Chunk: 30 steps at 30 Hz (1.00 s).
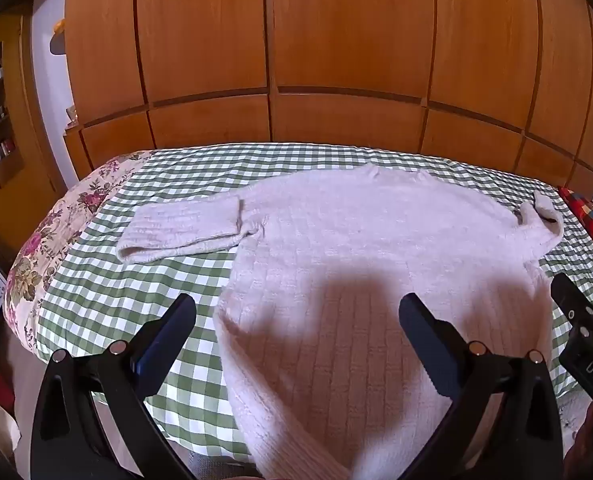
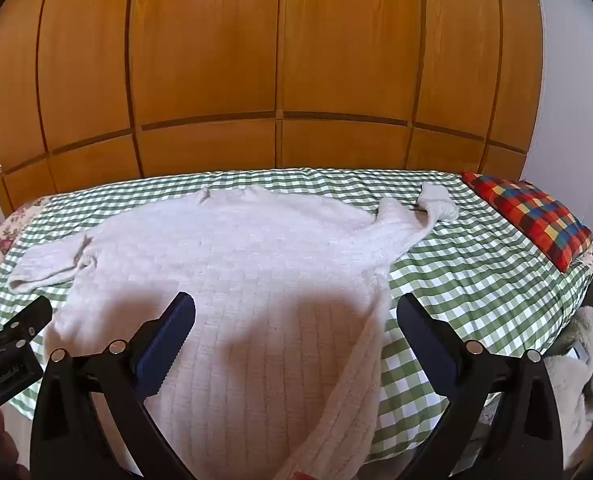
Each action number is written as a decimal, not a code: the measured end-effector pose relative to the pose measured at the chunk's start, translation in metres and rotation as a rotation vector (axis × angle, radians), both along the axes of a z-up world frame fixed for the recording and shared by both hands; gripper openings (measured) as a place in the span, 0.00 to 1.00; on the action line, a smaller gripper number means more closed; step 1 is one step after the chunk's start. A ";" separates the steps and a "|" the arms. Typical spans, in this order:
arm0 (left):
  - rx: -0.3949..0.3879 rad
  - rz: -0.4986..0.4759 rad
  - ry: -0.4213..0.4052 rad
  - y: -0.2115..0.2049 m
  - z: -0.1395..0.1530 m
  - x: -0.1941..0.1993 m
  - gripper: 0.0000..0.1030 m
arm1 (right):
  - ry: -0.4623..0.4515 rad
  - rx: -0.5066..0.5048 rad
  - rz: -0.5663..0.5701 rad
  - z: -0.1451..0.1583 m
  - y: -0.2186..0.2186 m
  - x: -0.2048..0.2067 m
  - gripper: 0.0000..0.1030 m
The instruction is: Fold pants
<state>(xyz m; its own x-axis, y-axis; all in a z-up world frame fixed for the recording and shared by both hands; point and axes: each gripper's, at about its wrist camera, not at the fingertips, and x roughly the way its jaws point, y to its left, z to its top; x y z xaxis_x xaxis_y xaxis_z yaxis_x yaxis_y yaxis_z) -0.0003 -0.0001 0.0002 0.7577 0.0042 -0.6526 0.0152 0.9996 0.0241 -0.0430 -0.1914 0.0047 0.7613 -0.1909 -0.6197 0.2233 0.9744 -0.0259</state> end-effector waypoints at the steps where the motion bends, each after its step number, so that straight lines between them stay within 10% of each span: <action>1: -0.002 0.000 0.001 0.000 0.000 0.000 0.98 | -0.001 0.001 -0.001 0.000 0.000 0.000 0.97; 30: -0.009 -0.001 0.037 0.003 -0.009 0.003 0.98 | 0.025 0.021 -0.005 -0.008 -0.006 0.005 0.97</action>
